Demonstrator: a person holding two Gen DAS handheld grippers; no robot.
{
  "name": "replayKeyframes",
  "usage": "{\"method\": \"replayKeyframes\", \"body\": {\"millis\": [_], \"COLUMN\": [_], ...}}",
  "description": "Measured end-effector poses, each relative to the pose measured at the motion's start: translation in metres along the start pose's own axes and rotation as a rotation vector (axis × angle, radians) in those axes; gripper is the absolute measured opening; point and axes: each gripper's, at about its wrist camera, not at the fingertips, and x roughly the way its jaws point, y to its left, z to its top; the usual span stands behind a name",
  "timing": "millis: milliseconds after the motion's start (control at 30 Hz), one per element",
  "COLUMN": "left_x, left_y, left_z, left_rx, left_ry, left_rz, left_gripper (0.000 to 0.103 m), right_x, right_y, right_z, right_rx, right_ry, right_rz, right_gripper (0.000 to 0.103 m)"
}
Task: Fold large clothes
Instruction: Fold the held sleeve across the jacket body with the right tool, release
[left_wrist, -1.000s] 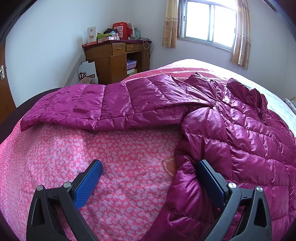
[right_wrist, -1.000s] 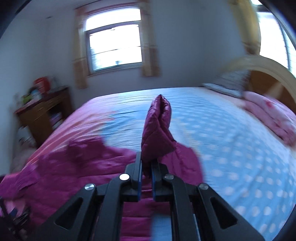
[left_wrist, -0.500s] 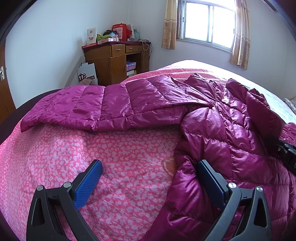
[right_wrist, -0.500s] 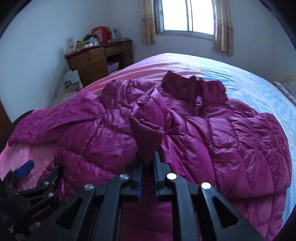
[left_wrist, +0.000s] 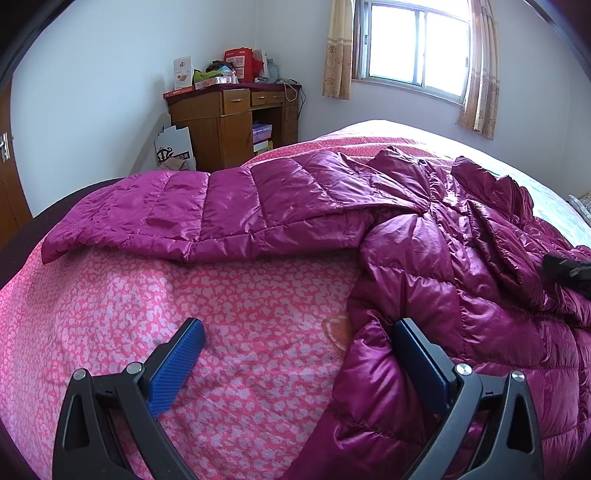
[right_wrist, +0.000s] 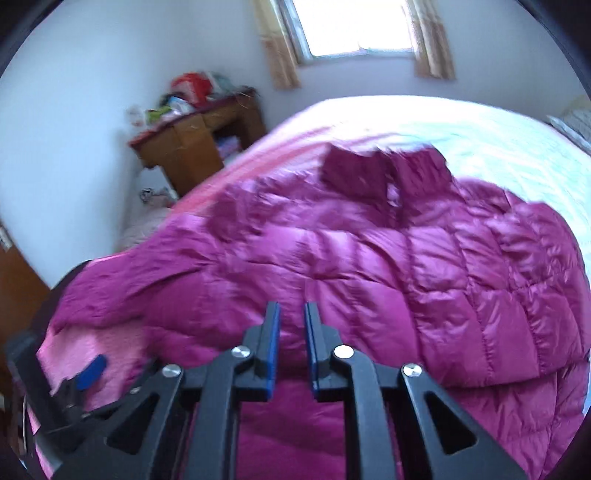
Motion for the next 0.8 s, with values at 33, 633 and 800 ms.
{"method": "replayKeyframes", "body": {"millis": [33, 633, 800], "left_x": [0.000, -0.001, -0.001], "left_y": [0.000, 0.000, 0.000], "left_z": [0.000, -0.001, -0.001], "left_rx": [0.000, 0.002, 0.002], "left_ry": [0.000, -0.006, -0.007], "left_rz": [-0.001, 0.003, 0.004], "left_gripper": [0.102, 0.102, 0.102], "right_x": [0.010, -0.032, -0.050], "right_y": [0.000, -0.010, -0.089], "right_z": [0.000, 0.029, 0.030], "right_rx": [0.007, 0.008, 0.065], "right_ry": [0.030, -0.108, -0.092], "right_rz": [0.011, 0.004, -0.283], "right_gripper": [0.016, 0.043, 0.046]}}
